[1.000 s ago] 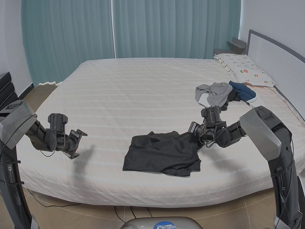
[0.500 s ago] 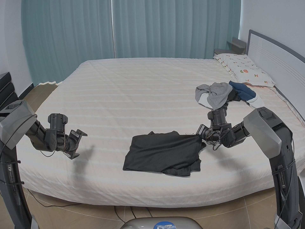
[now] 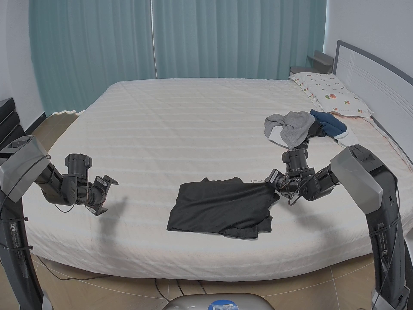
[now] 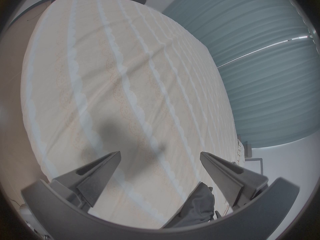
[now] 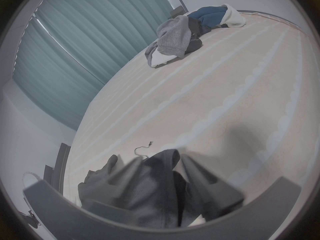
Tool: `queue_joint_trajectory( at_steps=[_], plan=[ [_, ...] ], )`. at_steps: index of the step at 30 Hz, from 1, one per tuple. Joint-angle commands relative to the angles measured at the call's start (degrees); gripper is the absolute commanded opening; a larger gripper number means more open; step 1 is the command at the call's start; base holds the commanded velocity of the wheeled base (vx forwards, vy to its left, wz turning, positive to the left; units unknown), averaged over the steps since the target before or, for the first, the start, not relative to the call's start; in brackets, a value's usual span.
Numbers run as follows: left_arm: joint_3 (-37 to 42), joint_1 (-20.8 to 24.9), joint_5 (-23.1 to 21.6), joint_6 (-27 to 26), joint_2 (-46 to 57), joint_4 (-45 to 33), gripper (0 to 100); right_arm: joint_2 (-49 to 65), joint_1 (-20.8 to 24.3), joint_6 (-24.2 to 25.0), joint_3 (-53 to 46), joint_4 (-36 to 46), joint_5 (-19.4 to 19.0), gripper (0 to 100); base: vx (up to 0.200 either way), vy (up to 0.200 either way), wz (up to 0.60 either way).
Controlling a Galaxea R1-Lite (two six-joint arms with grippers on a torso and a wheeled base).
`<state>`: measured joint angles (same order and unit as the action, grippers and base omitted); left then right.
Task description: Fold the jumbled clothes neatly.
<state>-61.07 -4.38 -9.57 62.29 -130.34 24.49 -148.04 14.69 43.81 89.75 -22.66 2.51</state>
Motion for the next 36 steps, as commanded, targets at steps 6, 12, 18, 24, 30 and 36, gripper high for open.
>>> queue_joint_trajectory(
  at_steps=[6,12,18,24,30,36],
  plan=[
    [-0.01,-0.02,-0.01,0.02,-0.09,0.03,100,14.89,0.16,-1.45,-15.13,-1.42,-8.66,100,0.000,0.000,0.00],
    [-0.01,-0.02,-0.01,0.02,-0.09,0.03,100,21.92,0.34,-9.54,-30.07,-7.48,-15.34,100,0.000,0.000,0.00],
    [-0.01,-0.02,-0.01,0.02,-0.09,0.03,100,22.53,2.45,-13.23,-39.12,-15.57,-20.00,100,0.000,0.000,0.00],
    [-0.01,-0.02,-0.01,0.02,-0.09,0.03,100,19.11,4.03,-14.55,-38.68,-18.56,-19.83,100,0.000,0.000,0.00],
    [-0.01,-0.02,-0.01,-0.16,-0.18,0.03,100,15.42,5.44,-16.74,-36.75,-18.91,-19.47,100,0.000,0.000,0.00],
    [-0.01,-0.02,-0.01,-0.24,-0.18,0.03,100,14.27,5.35,-19.82,-36.22,-18.91,-17.28,100,0.000,0.000,0.00]
  ],
)
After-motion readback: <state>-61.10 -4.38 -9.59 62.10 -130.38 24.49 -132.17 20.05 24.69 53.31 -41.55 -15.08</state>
